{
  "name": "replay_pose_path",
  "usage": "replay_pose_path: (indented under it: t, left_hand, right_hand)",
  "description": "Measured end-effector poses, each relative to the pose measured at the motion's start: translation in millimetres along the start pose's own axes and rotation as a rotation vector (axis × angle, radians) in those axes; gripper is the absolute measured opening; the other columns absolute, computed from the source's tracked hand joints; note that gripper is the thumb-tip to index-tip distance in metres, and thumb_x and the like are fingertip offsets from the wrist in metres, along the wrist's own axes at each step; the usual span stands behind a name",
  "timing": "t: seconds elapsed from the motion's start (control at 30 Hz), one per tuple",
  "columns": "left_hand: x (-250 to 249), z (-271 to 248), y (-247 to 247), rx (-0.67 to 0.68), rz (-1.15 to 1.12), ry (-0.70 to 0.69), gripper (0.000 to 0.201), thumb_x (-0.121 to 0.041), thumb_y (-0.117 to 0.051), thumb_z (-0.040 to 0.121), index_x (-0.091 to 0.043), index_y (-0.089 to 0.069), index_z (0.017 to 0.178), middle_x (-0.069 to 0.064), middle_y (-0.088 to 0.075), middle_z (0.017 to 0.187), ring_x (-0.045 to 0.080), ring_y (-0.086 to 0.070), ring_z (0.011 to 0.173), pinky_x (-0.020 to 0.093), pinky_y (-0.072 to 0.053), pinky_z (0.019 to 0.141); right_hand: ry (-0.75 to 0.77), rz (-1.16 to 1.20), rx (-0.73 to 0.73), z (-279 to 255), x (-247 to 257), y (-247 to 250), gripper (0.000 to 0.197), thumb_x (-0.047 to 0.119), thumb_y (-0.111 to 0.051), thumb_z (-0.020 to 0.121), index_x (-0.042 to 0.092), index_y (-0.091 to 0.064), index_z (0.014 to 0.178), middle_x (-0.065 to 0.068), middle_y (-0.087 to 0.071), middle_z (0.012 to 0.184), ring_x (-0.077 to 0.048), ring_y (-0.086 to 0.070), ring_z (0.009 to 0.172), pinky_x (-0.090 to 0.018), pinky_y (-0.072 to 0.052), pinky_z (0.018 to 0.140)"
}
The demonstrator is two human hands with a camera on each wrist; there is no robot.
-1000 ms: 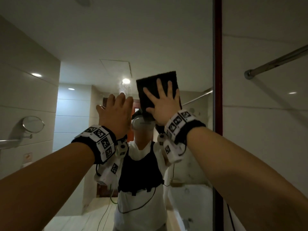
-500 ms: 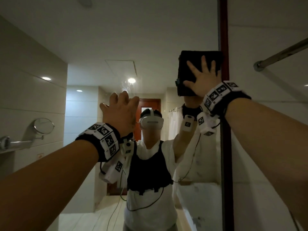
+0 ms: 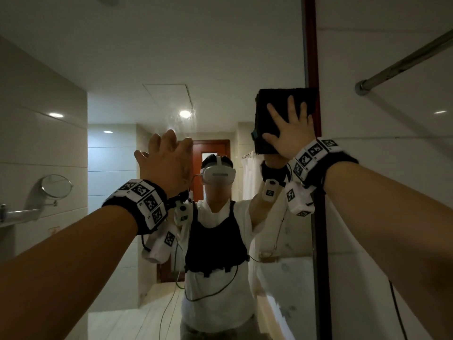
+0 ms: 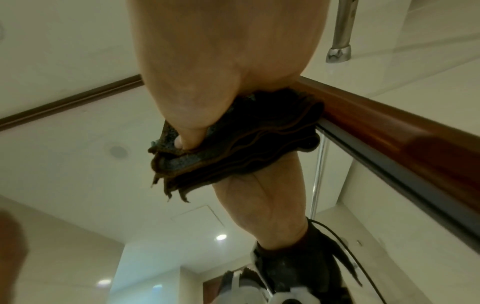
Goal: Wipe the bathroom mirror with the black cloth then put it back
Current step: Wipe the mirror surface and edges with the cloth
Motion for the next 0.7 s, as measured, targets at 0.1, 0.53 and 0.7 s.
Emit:
replay_pose_path:
  t: [0.1,0.53,0.7]
  left_hand:
    - [-0.9,-2.5,0.3,0.011,0.01,0.015,0.099,-0.052,-0.081,0.058,-0.037,-0.031,0.141,0.007,-0.024,0.149,0.04,-0.021,0.139,0.07,-0.034,0.096]
    - [-18.8,-56.2,-23.7,0.083,-0.034,0.03,0.068,-0.035,-0.066,0.081,-0.039,-0.033,0.139,0.005,-0.029,0.143,0.038,-0.033,0.123,0.064,-0.042,0.087]
    - [-17.5,-52.5,-31.8,0.086,-0.032,0.027,0.083,-0.03,-0.076,0.072,-0.039,-0.03,0.14,0.007,-0.023,0.147,0.04,-0.028,0.125,0.065,-0.043,0.085]
  right_hand:
    - [0.016,-0.034,0.005,-23.1,-0.1,-13.5,0.078,0.061,-0.044,0.095,0.043,0.004,0.155,-0.01,0.019,0.164,-0.041,0.013,0.149,-0.057,0.0,0.121]
    - [0.004,-0.189,0.012,-115.0,1.9,-57.2,0.068,0.05,-0.032,0.102,0.032,0.004,0.157,-0.02,0.01,0.163,-0.044,0.003,0.149,-0.059,-0.002,0.12]
    - [0.033,-0.192,-0.019,-110.0,2.5,-42.6,0.064,0.042,-0.044,0.101,0.031,-0.015,0.157,-0.022,-0.009,0.163,-0.047,-0.01,0.147,-0.056,-0.018,0.117]
Point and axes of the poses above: each hand's wrist, its own z-axis towards the middle knuckle, its own y-axis out of the back of the hand, x = y × z, the point moved 10 cm from there along z, towards the middle knuckle
